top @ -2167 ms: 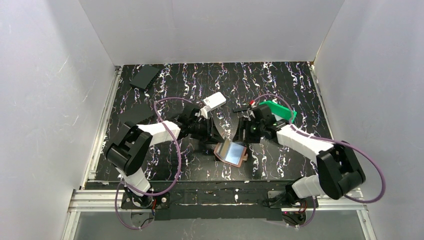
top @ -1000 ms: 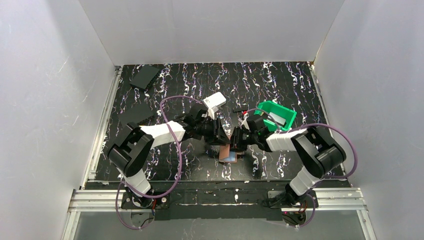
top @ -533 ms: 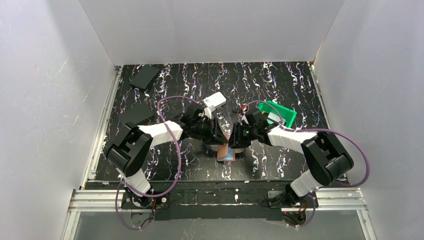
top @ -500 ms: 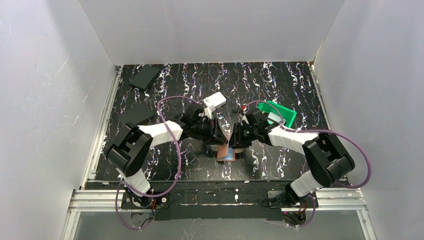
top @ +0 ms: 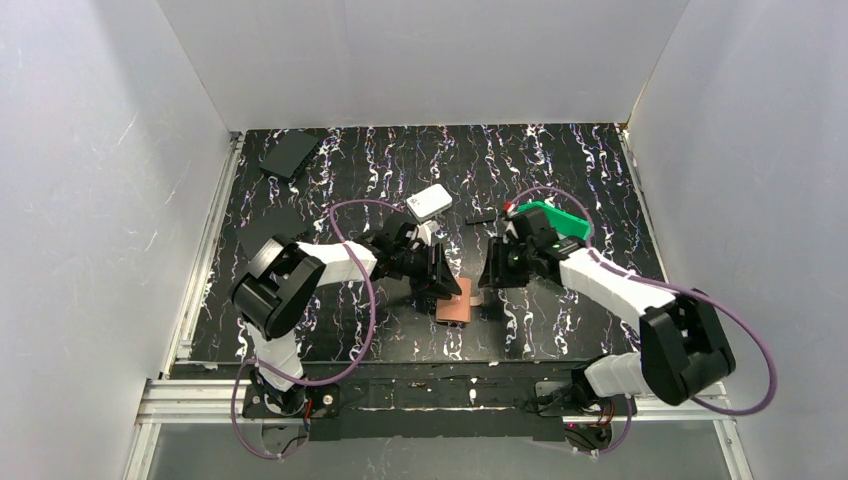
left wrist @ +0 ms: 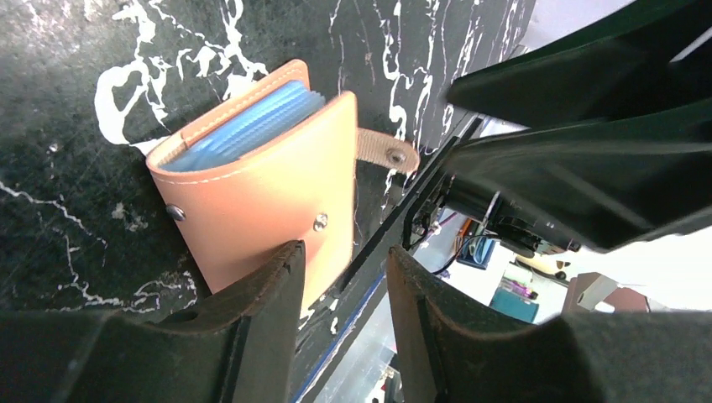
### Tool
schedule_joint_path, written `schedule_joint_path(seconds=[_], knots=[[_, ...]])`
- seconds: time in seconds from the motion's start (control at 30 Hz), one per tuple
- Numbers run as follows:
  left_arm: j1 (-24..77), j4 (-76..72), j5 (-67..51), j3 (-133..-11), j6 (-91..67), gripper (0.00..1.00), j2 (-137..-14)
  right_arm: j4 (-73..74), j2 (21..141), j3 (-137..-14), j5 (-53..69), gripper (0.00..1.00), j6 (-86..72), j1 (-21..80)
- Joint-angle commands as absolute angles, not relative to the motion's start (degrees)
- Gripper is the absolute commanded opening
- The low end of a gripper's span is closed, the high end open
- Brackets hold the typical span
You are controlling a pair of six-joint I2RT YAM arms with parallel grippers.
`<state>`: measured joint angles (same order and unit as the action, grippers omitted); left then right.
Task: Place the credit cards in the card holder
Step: Close the card holder at the center of the board.
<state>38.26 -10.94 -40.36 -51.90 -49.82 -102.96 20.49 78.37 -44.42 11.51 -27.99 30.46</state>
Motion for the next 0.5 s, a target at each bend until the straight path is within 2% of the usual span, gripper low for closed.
schedule_joint_path(seconds=[0.0,0.1,0.23,0.4,0.47], knots=[[38.84,-12.1,-43.24,-53.28,-50.1,0.39,-104.54,24.11,73.37,-44.99,13.97,0.54,-25.46,25.36],[38.84,-12.22,-42.33,-52.45,-49.64,0.36,-103.46,20.53,73.31,-42.28,19.07,0.58,-26.85,24.96],[38.82,-12.22,-41.97,-52.29,-49.69,0.26,-103.8,15.39,74.76,-39.43,24.26,0.56,-28.86,24.89],[38.79,-12.22,-39.89,-52.27,-49.65,0.17,-105.74,12.74,75.98,-38.43,23.81,0.41,-28.3,24.88],[38.73,-12.22,-39.64,-52.57,-49.66,0.15,-106.59,12.18,76.03,-38.34,23.61,0.38,-28.07,24.95]])
